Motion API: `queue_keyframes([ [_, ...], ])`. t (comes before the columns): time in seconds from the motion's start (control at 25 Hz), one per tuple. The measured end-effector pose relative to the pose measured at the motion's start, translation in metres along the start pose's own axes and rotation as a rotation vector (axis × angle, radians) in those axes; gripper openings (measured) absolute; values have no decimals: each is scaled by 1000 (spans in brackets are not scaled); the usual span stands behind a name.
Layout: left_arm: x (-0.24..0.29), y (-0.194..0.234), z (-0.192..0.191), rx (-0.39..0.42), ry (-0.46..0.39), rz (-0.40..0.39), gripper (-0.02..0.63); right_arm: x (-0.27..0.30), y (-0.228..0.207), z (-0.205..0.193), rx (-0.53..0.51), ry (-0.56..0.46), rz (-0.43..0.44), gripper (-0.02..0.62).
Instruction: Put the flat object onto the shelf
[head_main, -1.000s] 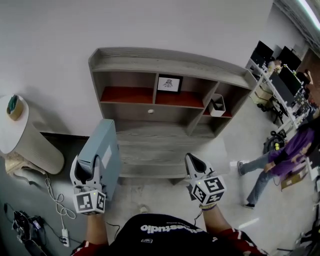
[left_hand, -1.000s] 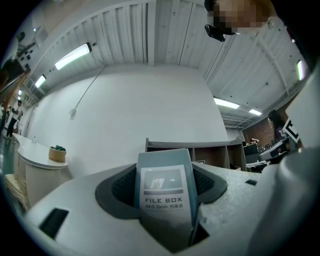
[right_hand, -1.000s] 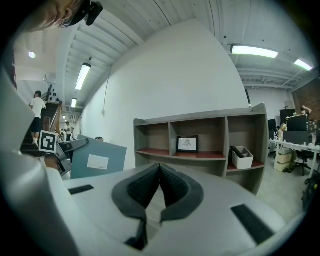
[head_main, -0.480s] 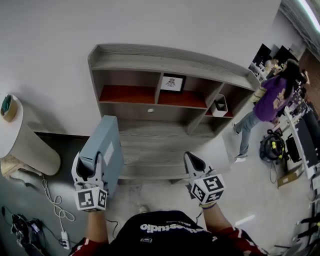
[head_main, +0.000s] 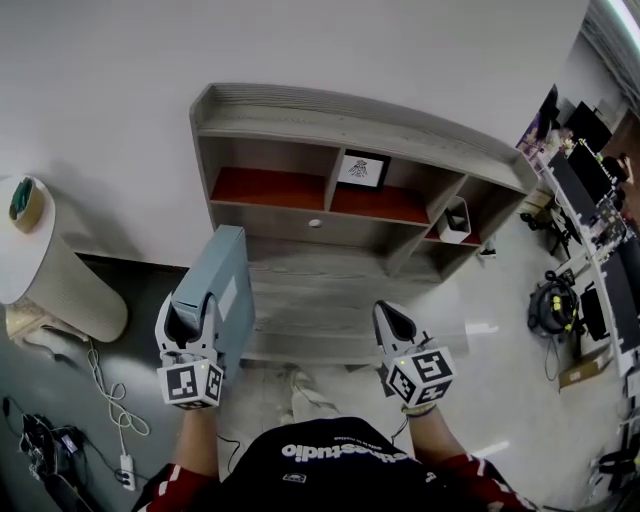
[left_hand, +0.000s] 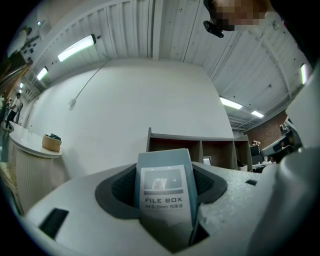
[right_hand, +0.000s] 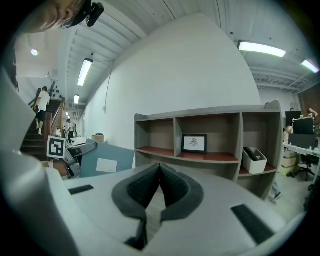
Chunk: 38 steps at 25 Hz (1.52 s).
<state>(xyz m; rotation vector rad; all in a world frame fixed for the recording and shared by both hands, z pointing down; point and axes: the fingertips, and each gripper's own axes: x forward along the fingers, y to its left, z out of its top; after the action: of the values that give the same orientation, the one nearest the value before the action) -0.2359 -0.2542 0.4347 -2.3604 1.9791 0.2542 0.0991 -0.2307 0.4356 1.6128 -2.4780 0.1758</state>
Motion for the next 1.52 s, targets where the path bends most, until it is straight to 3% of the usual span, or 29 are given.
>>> queue_keyframes([
  [0.52,44,8,-35,36,52,63,281,41,-27,9,29,-15,35,2],
  [0.96,71,10,-63,113,69,98,281,61,-41,8,33,-7,40,2],
  [1.52,96,12,-75,153,70,115,281,68,-47,0,54,16,49,2],
])
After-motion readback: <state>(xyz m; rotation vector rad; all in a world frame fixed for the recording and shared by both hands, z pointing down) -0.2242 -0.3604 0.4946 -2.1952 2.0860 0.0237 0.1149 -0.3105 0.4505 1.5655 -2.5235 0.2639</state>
